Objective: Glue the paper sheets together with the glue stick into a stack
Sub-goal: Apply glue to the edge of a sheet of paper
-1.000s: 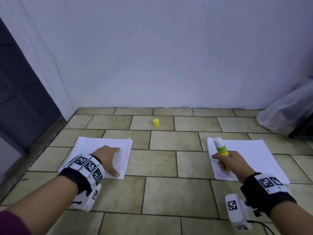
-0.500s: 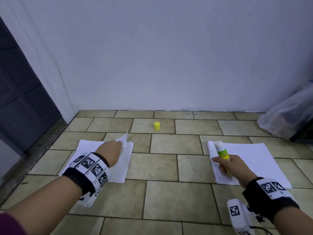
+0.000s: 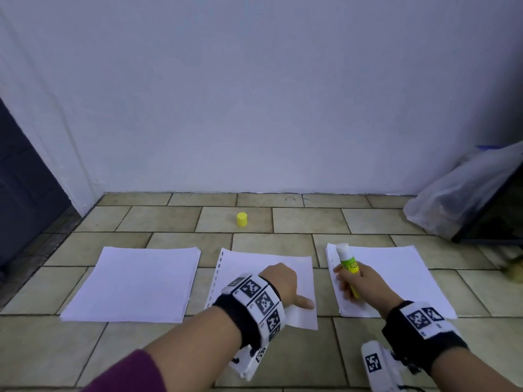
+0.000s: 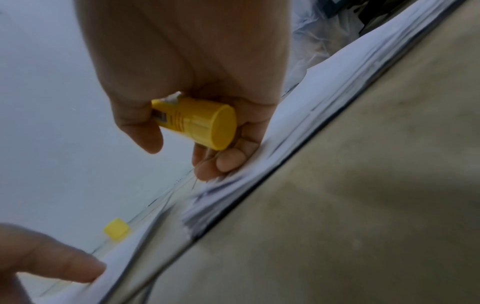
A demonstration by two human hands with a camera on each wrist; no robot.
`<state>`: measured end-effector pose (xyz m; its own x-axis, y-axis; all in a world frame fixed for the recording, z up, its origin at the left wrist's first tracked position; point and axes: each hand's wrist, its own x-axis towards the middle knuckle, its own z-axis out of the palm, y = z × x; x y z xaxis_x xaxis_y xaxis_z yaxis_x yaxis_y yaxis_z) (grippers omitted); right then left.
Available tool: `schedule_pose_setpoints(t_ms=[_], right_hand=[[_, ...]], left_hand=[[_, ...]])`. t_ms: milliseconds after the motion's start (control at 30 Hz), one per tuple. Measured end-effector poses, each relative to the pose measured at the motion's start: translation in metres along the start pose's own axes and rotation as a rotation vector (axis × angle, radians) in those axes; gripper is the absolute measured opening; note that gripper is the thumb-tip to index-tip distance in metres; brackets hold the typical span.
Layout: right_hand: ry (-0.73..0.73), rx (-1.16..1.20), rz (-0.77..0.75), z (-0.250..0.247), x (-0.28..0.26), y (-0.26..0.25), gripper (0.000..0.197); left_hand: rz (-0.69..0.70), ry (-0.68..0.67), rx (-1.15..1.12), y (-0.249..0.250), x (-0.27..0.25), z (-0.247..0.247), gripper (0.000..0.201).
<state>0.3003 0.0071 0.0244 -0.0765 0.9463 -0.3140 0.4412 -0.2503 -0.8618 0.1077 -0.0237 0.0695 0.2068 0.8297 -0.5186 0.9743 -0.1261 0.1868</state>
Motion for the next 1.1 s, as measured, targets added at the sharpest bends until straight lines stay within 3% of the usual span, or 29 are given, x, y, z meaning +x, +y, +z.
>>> schedule_pose_setpoints(t_ms=[100, 167, 433, 533, 667, 767, 833, 933, 1100], right_hand=[[-0.048, -0.023, -0.023, -0.003, 0.001, 0.000, 0.010], [-0.056, -0.091, -0.088, -0.005, 0.001, 0.000, 0.003], [0.049, -0.152, -0.329, -0.011, -0.012, 0.000, 0.018], [0.050, -0.166, -0.331, -0.015, -0.016, -0.013, 0.012], [-0.023, -0.272, -0.336, -0.016, -0.010, -0.045, 0.007], [0.010, -0.471, -0.408, -0.010, 0.002, -0.069, 0.026], [0.088, -0.418, -0.425, -0.002, 0.013, -0.081, 0.037], [0.151, -0.373, -0.424, 0.015, 0.031, -0.095, 0.037], [0.034, -0.547, -0.422, 0.042, 0.053, -0.106, 0.028]], left_hand=[[0.036, -0.013, 0.020, -0.012, 0.003, 0.000, 0.046], [0.089, 0.005, 0.069, -0.021, 0.003, 0.003, 0.053], [0.190, 0.058, 0.082, -0.046, 0.009, 0.012, 0.059], [0.179, 0.031, 0.117, -0.052, 0.010, 0.008, 0.060], [0.153, -0.023, 0.218, -0.060, 0.013, -0.002, 0.080], [0.140, -0.003, 0.210, -0.065, 0.016, -0.002, 0.085], [0.134, -0.007, 0.176, -0.068, 0.018, -0.001, 0.086], [0.138, -0.061, 0.182, -0.075, 0.019, -0.001, 0.094], [0.153, -0.113, 0.211, -0.081, 0.018, 0.000, 0.105]])
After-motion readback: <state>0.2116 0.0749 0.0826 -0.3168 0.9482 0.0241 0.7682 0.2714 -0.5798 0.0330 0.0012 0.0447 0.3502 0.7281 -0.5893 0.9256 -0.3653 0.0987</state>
